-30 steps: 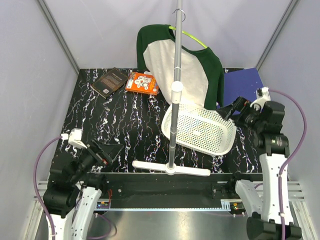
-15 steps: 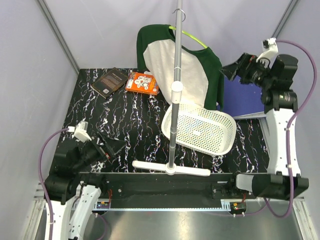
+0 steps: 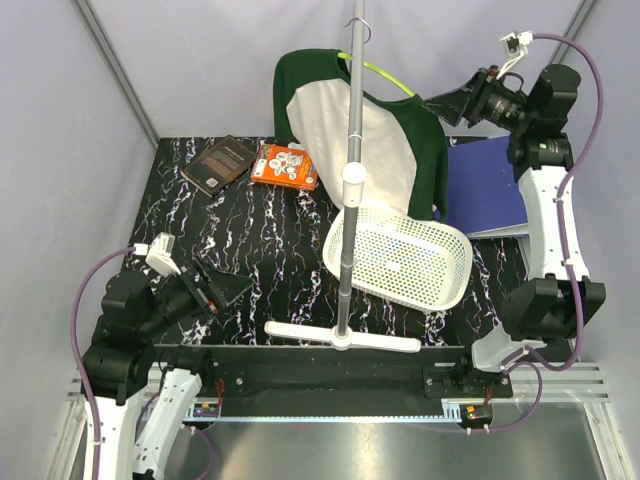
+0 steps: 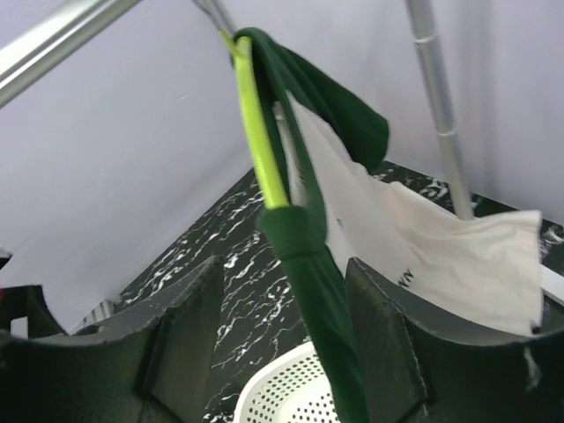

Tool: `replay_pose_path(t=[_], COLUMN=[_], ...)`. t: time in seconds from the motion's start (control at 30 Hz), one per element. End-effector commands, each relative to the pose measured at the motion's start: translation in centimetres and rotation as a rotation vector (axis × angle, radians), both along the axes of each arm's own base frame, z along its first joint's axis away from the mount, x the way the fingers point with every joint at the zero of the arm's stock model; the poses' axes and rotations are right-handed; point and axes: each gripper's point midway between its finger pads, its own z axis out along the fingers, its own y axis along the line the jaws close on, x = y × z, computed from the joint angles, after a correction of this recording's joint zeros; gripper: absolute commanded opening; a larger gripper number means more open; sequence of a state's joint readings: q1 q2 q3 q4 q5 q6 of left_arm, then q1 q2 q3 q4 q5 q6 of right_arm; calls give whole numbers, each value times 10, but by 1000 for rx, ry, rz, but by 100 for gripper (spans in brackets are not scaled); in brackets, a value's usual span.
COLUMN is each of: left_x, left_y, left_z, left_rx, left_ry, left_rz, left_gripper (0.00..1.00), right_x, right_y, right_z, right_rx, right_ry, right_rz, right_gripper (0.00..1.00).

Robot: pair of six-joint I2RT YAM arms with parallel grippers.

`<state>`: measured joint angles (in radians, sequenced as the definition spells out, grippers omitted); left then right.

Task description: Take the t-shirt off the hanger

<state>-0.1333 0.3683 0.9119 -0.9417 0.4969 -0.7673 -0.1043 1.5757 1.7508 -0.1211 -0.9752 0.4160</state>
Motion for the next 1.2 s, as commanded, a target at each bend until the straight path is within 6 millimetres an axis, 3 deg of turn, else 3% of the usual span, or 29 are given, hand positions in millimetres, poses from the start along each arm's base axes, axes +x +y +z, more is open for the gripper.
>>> replay_pose_path(t=[0.0, 0.17, 0.2, 0.3, 0.47, 0.67, 0.83, 0.97, 1.17], left_x=[-6, -8, -9, -11, -10, -8, -8, -8, -11], left_y=[-5, -7, -8, -10, -9, -10, -10, -11, -11], left_z=[30, 39, 41, 45, 47, 44, 45, 44, 46], left_rx=[-33, -41, -48, -55, -56, -56, -50, -48, -51], left_ry=[-92, -109, -110, -107, -108, -99, -106, -108, -117], left_rz=[-37, -50, -54, -68, -66, -64, -71, -78, -84], left_gripper=[99, 99, 99, 99, 99, 99, 99, 97, 97], right_x=[-16, -6, -6, 5, 19, 28, 25, 29, 19], right_y=[35, 48, 62, 65, 71, 79, 86, 85, 87], right_z=[35, 29, 22, 10, -8, -17, -13, -4, 23], right_rx=[-2, -11, -8, -19, -85, -143, -159, -146, -93], right_ry=[-123, -123, -103, -78, -69, -89, -139, -177, -264], right_rz=[151, 187, 226, 205, 150, 120, 141, 106, 121], right_gripper=[66, 63, 61, 56, 55, 30, 10, 1, 0])
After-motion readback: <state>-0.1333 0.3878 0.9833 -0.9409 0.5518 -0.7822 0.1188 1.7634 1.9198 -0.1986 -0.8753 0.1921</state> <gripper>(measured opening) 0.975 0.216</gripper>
